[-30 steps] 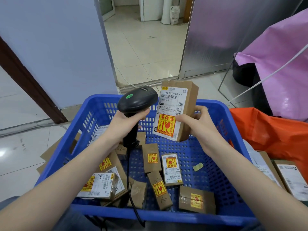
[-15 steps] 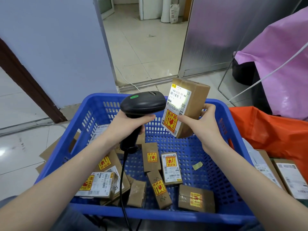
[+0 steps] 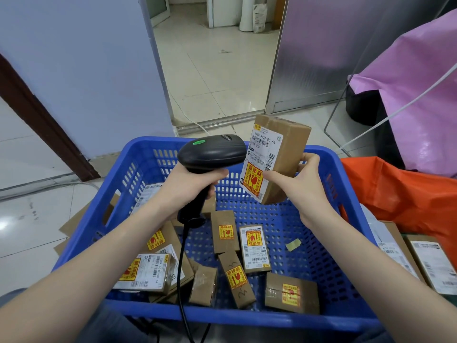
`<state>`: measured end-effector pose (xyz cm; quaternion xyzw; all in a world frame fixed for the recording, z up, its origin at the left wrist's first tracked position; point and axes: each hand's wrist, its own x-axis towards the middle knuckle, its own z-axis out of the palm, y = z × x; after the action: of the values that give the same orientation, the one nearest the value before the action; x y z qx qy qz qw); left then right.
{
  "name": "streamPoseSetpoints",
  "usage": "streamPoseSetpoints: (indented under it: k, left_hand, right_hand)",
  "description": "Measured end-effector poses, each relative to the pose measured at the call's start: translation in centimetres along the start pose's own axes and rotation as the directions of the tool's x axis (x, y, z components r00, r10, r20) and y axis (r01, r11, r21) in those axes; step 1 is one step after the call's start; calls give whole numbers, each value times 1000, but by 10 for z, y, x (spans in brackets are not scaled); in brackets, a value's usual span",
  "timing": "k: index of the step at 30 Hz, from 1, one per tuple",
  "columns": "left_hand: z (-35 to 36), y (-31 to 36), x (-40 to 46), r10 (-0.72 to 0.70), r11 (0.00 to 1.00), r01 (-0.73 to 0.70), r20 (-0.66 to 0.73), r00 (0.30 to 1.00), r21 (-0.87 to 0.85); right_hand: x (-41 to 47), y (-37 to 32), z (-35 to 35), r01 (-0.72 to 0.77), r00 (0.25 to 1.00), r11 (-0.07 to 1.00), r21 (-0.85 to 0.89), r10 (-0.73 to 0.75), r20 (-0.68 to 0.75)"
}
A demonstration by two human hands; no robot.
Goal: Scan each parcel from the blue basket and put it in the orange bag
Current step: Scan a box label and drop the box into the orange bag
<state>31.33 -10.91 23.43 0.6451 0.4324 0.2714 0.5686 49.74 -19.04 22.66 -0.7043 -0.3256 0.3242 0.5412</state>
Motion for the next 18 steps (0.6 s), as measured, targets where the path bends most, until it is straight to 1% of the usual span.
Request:
streamPoseSetpoints:
  k: [3, 9, 14, 18]
  left_hand:
    - [0, 1, -1, -8, 1000, 8, 11, 1000, -19]
    - [0, 1, -2, -19, 1000, 19, 26, 999, 14]
    - [0, 1, -1, -9, 999, 9, 1, 1000, 34]
    - [1, 1, -1, 2, 1000, -2, -21, 1000, 13]
  right_hand:
    - [0, 0, 0, -5, 1000, 1000, -11, 5, 3]
    - [0, 0, 0, -18, 1000, 1000, -9, 18, 7]
    - [0, 0, 0, -19, 1000, 1000, -8, 19, 5]
    - [-1, -1, 0, -11, 1000, 1000, 4, 11, 0]
